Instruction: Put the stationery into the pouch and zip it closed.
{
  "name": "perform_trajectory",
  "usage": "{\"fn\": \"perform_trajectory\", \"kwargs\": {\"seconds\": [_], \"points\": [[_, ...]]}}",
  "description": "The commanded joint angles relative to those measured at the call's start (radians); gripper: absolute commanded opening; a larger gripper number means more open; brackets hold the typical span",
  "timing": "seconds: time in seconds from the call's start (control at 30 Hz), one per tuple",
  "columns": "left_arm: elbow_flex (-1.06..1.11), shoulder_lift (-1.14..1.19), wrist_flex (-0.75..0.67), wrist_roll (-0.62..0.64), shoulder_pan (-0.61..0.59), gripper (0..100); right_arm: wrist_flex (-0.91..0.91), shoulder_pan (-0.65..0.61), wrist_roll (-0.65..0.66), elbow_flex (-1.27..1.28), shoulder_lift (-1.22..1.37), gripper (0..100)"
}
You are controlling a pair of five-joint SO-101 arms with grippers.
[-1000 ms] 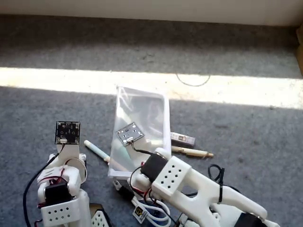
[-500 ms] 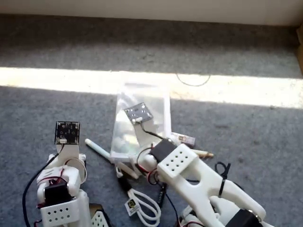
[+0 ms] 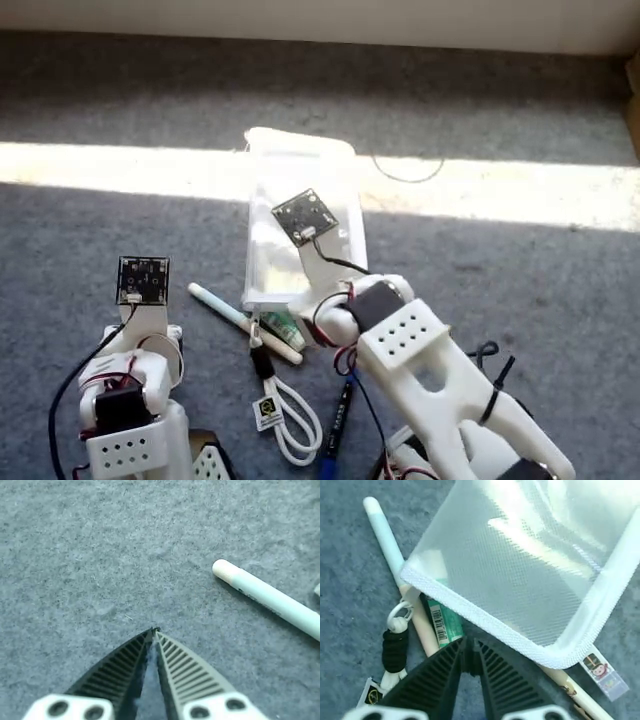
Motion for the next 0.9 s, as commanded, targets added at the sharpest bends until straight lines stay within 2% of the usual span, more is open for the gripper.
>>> {"fn": "perform_trajectory", "kwargs": {"seconds": [0.0,0.1,0.27,0.43,0.57,0.87], "points": [[0.019,-0.008,-0.021,0.005,-0.013,1,0.062,-0.064,0.014,-0.012,-0.142,0.7],[0.019,-0.008,-0.021,0.005,-0.013,1,0.097,-0.13,0.003,-0.012,-0.203,0.9],[0.019,-0.008,-0.023,0.005,-0.013,1,0.113,-0.255,-0.215,-0.012,-0.197,1.1],[0.019,-0.008,-0.038,0.005,-0.013,1,0.102,-0.358,-0.301,-0.013,-0.097,3.3],[0.019,-0.008,-0.037,0.005,-0.013,1,0.038,-0.369,-0.364,-0.013,0.018,12.3],[0.019,-0.008,-0.037,0.005,-0.013,1,-0.114,-0.375,-0.367,-0.013,0.197,12.6]]}}
